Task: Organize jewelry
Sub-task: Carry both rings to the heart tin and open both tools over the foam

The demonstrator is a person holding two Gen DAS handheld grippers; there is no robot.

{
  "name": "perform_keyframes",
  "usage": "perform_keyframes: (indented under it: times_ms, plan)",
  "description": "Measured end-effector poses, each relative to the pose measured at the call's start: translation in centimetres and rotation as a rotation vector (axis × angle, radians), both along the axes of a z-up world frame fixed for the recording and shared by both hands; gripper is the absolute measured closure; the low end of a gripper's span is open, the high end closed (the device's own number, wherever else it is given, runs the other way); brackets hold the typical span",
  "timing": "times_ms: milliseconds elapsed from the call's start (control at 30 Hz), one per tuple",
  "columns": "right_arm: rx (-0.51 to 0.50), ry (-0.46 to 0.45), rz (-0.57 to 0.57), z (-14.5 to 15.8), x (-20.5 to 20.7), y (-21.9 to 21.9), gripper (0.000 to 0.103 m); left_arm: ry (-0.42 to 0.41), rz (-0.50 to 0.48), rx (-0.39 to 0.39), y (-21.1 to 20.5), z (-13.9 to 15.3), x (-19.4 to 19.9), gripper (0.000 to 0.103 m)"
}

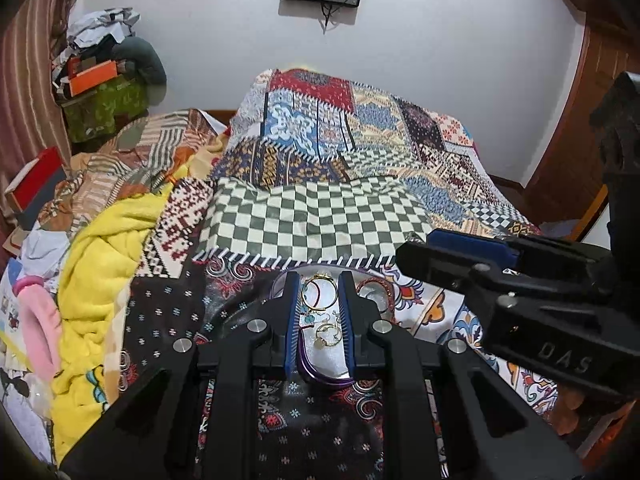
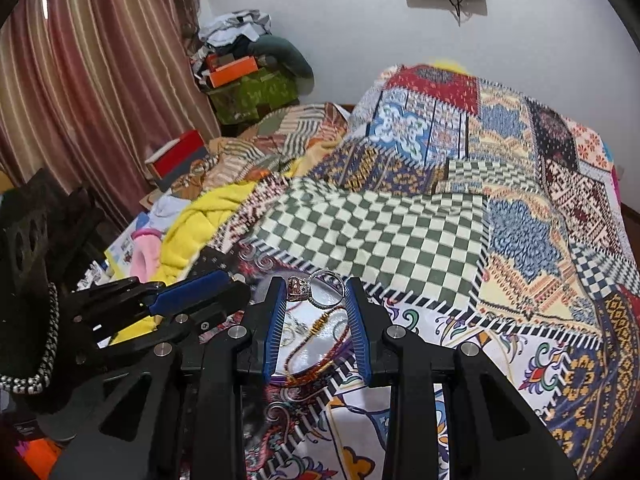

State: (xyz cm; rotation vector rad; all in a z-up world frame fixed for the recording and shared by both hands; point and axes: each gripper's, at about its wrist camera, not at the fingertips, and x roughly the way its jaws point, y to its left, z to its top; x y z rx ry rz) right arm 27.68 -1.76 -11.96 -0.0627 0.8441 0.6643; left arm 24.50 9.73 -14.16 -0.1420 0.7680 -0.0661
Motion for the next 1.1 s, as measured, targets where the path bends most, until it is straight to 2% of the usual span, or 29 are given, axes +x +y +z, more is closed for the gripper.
perform_keyframes:
  times_ms: [333, 533, 800, 967, 1100]
  plan:
    - [-0.018, 0.104, -0.003, -3.0, 1.7, 0.1, 0.075, 0.086, -0.032, -0.046, -0.2, -3.5, 1.1, 0.086]
    - [-0.024, 0.132, 0.011, -3.8, 1.7, 0.4, 0.075, 0.088, -0.041, -0.046, -0.6, -3.8, 0.9, 0.086]
    - [-0.006, 0.168, 0.028, -3.4, 1.6, 0.5, 0.075, 0.085, -0.028, -0.040, -0.3, -3.1, -0.1, 0.085]
    - [0.015, 0.134, 0.016, -1.5, 0.9, -0.1, 0.075, 0.060, -0.007, -0.036, 0.2, -1.4, -1.2, 0.085]
    - [0.023, 0.063, 0.002, 1.2, -0.5, -0.8, 0.075, 0.008, 0.012, -0.031, 0.3, 1.2, -2.4, 0.085]
